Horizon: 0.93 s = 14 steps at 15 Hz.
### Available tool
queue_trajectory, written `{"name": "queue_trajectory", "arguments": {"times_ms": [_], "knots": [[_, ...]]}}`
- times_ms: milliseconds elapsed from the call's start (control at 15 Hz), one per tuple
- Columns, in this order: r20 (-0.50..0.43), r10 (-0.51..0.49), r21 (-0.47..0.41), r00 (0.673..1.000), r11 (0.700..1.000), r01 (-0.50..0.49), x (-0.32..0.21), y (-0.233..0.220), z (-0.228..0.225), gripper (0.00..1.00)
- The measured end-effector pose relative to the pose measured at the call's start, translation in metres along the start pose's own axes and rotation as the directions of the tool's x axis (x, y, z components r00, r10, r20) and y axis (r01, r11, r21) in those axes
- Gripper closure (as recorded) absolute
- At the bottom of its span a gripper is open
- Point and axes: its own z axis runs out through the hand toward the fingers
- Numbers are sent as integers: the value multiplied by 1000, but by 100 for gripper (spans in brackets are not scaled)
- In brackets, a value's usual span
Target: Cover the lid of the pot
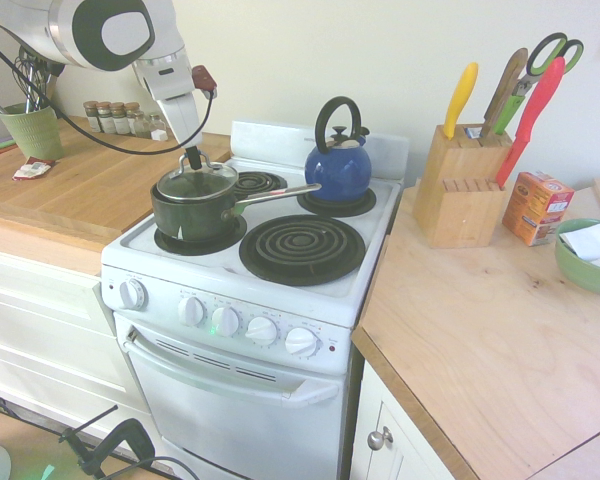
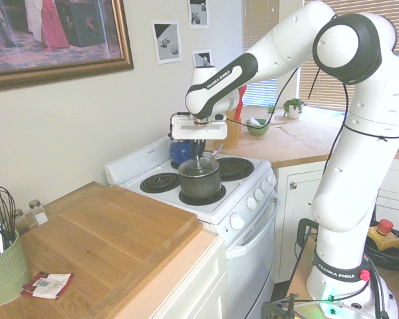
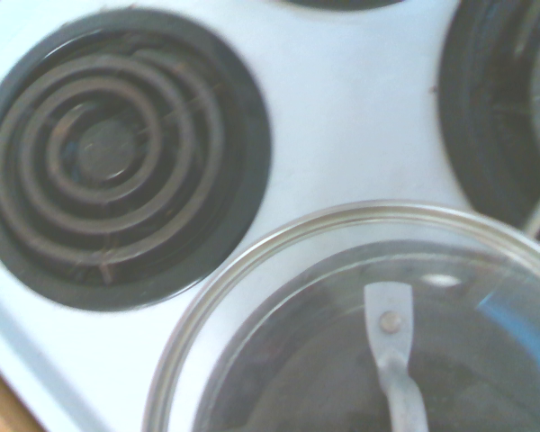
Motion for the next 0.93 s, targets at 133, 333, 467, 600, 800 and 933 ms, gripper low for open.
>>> {"name": "queue_trajectory", "arguments": {"times_ms": [133,333,467,600,800,933], "knots": [[-1,-2,2,1000,1000,2,-1,0,-1,100],[-2,-4,-2,1000,1000,4,-1,1,0,100],[-7,-10,-10,1000,1000,10,-1,2,-1,100],[-9,-17,-24,1000,1000,16,-3,7,-5,100],[-15,-32,-31,999,999,32,-7,18,-12,100],[-16,-44,-39,999,998,44,-14,23,-9,100]]}}
